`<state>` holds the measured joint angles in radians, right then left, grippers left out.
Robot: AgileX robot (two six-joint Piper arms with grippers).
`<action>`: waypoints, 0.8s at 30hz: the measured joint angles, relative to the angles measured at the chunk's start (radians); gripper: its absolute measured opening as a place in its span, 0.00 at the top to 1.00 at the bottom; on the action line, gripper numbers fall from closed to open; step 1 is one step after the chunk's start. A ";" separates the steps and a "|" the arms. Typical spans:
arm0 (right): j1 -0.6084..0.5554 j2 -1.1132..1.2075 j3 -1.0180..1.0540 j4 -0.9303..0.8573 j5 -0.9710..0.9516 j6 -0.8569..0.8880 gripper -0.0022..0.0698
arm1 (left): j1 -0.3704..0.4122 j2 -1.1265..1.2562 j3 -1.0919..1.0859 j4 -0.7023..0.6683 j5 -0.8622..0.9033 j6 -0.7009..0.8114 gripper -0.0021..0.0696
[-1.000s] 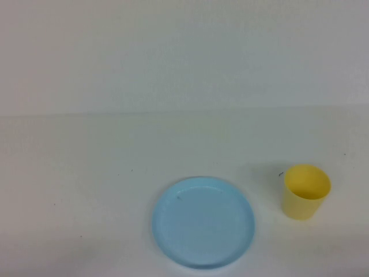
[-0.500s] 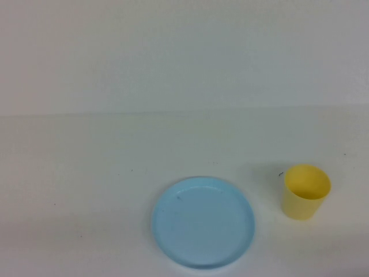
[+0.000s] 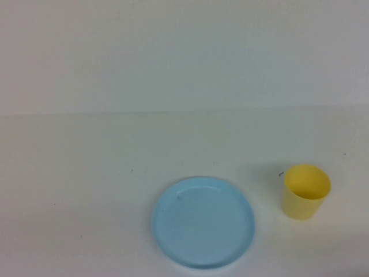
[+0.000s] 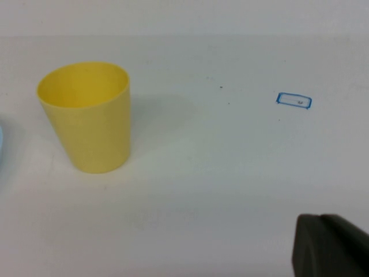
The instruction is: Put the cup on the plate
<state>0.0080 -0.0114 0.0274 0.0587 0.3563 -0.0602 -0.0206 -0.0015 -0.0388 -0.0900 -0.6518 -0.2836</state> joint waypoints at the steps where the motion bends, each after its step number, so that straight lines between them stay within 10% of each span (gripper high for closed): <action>1: 0.000 0.000 0.000 0.000 0.000 0.000 0.97 | 0.000 0.002 -0.055 0.090 0.070 -0.049 0.97; 5: 0.000 0.000 0.000 0.000 0.000 0.000 0.97 | 0.000 0.002 -0.337 0.482 0.471 -0.370 0.97; 10: 0.000 0.000 0.000 0.000 0.000 0.000 0.97 | 0.000 0.115 -0.584 0.651 0.840 -0.562 0.97; 20: 0.000 0.000 0.000 0.000 0.000 0.000 0.97 | -0.258 0.391 -0.841 0.187 1.156 0.015 0.97; 24: 0.000 0.000 0.000 0.000 0.000 0.000 0.97 | -0.373 0.470 -0.871 0.304 1.168 0.153 0.97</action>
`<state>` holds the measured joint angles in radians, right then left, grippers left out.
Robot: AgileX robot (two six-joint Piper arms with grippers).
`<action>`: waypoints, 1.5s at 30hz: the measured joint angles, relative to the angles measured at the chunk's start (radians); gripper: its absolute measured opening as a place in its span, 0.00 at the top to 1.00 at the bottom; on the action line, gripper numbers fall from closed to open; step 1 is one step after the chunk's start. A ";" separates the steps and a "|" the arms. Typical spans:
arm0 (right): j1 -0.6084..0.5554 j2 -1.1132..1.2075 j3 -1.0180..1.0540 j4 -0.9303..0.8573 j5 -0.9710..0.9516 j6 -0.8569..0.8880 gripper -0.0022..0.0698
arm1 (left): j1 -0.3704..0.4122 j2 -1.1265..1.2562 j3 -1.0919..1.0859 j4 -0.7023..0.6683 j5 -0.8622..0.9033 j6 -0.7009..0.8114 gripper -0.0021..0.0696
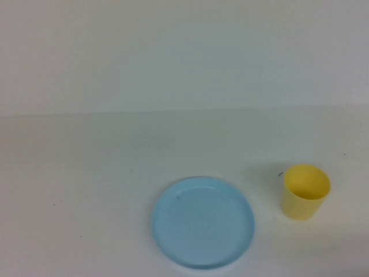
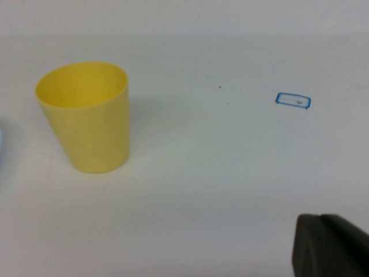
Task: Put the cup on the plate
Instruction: Pick up the plate from the table
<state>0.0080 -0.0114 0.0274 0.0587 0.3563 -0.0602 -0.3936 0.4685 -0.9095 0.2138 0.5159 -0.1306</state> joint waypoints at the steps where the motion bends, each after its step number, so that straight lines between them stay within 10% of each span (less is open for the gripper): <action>1: 0.000 0.000 0.000 0.000 0.000 0.000 0.97 | -0.020 0.005 0.000 0.054 -0.011 -0.006 0.97; 15: 0.000 0.000 0.000 0.000 0.000 0.000 0.97 | -0.044 0.190 0.000 0.128 0.292 -0.068 0.97; 33: 0.000 0.000 0.000 0.000 0.000 0.000 0.97 | -0.008 0.745 0.000 -0.294 0.094 0.232 0.97; 41: 0.000 0.000 0.000 0.000 0.000 0.000 0.97 | 0.134 0.944 -0.005 -0.958 0.080 0.774 0.97; 45: 0.000 0.000 0.000 0.000 0.000 0.000 0.97 | 0.210 1.023 -0.007 -1.069 0.086 0.856 0.97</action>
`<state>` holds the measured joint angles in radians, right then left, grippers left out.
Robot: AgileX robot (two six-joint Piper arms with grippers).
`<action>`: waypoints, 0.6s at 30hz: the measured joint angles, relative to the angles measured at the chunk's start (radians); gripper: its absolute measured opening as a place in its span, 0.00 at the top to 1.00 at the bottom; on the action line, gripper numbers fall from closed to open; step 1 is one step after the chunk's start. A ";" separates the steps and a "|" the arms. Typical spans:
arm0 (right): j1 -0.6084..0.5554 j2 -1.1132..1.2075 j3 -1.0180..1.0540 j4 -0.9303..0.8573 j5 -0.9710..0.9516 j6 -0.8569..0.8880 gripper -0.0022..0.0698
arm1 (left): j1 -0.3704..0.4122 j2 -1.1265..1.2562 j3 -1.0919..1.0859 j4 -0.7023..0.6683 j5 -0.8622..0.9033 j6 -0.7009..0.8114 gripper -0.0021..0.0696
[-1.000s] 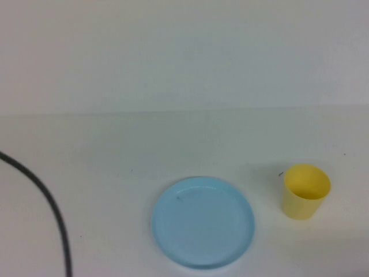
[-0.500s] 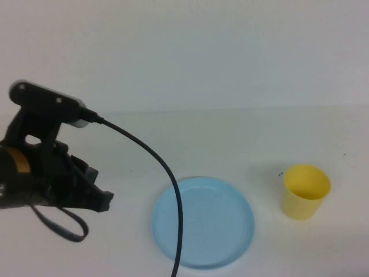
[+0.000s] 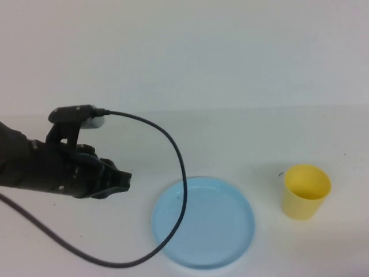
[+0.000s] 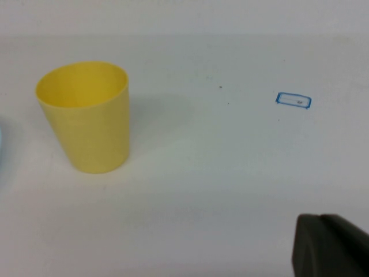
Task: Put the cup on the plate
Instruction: Pick up the plate from the table
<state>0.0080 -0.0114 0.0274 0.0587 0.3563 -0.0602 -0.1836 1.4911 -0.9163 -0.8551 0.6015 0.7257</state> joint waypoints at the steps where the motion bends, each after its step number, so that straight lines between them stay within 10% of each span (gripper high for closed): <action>1: 0.000 0.000 0.000 0.000 0.000 0.000 0.97 | 0.008 0.021 0.000 0.004 0.000 0.000 0.97; 11: 0.000 0.000 0.000 0.000 0.000 0.000 0.97 | -0.083 0.186 0.000 -0.029 -0.080 0.053 0.91; 18: 0.000 0.000 0.000 0.000 0.000 0.000 0.97 | -0.088 0.246 -0.002 -0.061 -0.158 0.057 0.55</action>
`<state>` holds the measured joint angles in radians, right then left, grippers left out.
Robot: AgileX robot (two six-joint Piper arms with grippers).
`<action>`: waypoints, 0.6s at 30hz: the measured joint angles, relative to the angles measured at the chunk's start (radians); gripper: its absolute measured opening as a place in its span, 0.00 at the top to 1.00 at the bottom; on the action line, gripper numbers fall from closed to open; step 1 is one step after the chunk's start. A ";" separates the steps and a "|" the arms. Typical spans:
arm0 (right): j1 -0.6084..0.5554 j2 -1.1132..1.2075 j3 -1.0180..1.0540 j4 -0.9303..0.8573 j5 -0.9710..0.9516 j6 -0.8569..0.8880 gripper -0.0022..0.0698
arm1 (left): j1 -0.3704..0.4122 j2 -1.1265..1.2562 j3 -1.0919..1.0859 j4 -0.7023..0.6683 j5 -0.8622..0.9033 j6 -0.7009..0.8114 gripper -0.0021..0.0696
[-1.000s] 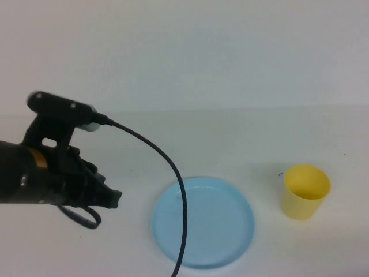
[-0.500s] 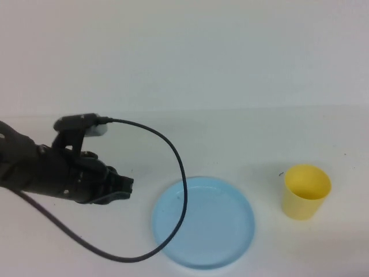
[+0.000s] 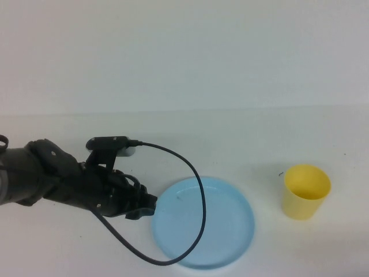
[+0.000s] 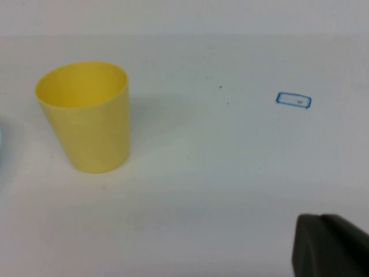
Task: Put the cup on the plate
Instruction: Pick up the plate from the table
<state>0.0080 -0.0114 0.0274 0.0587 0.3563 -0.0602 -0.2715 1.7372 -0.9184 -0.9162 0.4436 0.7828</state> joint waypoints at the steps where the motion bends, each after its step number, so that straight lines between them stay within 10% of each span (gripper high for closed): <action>1: 0.000 0.000 0.000 0.000 0.000 0.000 0.97 | 0.000 0.013 0.000 0.000 -0.002 0.001 0.53; 18: 0.000 0.000 0.000 0.000 0.000 0.000 0.97 | 0.000 0.151 -0.004 -0.359 -0.002 0.268 0.57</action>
<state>0.0080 -0.0114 0.0274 0.0587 0.3563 -0.0602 -0.2715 1.8885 -0.9220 -1.2756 0.4418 1.0513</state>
